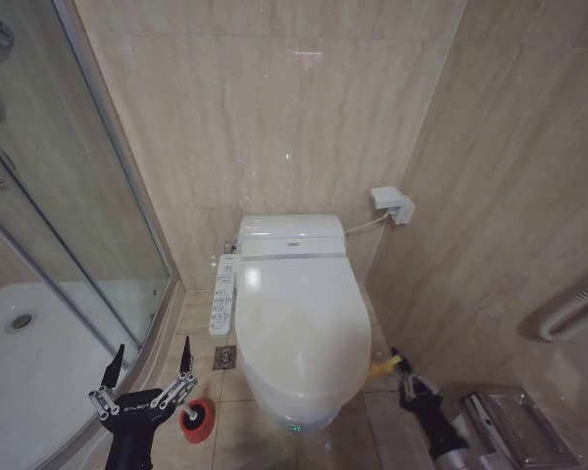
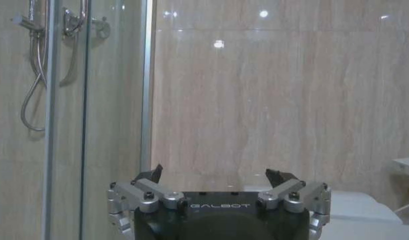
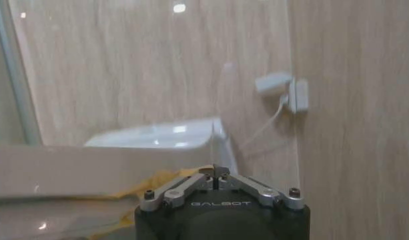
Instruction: Open the toilet lid, clean the toilet bowl with a toilet brush, close the toilet lid, and flush.
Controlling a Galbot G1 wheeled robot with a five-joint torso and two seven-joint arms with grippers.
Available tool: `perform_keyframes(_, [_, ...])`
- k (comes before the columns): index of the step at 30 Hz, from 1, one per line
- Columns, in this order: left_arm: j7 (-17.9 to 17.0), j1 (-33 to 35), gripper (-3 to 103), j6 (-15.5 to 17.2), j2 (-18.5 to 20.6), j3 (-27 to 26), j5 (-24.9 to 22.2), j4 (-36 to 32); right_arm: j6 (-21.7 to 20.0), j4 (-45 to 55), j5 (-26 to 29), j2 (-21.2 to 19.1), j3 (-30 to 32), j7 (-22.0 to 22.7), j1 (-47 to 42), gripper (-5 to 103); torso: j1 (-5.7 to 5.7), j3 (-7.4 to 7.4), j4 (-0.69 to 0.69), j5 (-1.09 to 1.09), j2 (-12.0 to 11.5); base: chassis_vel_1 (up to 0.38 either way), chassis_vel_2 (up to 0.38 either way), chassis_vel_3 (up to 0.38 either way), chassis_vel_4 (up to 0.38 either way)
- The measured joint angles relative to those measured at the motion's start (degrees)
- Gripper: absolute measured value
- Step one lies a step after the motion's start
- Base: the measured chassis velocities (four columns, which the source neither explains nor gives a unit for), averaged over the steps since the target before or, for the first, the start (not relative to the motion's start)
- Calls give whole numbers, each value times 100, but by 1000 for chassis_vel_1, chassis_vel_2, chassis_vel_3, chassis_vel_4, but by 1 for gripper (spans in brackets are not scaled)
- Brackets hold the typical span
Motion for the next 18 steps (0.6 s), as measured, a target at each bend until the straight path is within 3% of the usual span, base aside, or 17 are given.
perform_keyframes(7, [0,0,100,0,0,0,0,0,-247,588,442,-91,232,278,382,0,0,0,-1,-2,0,0,0,0,0])
perform_keyframes(10, [0,0,100,0,0,0,0,0,-499,824,603,-134,251,574,973,0,0,0,0,-3,0,0,0,0,0])
perform_keyframes(18, [0,0,100,0,1,0,0,0,-792,944,880,-340,140,814,1758,0,1,1,-3,-2,0,0,0,0,0])
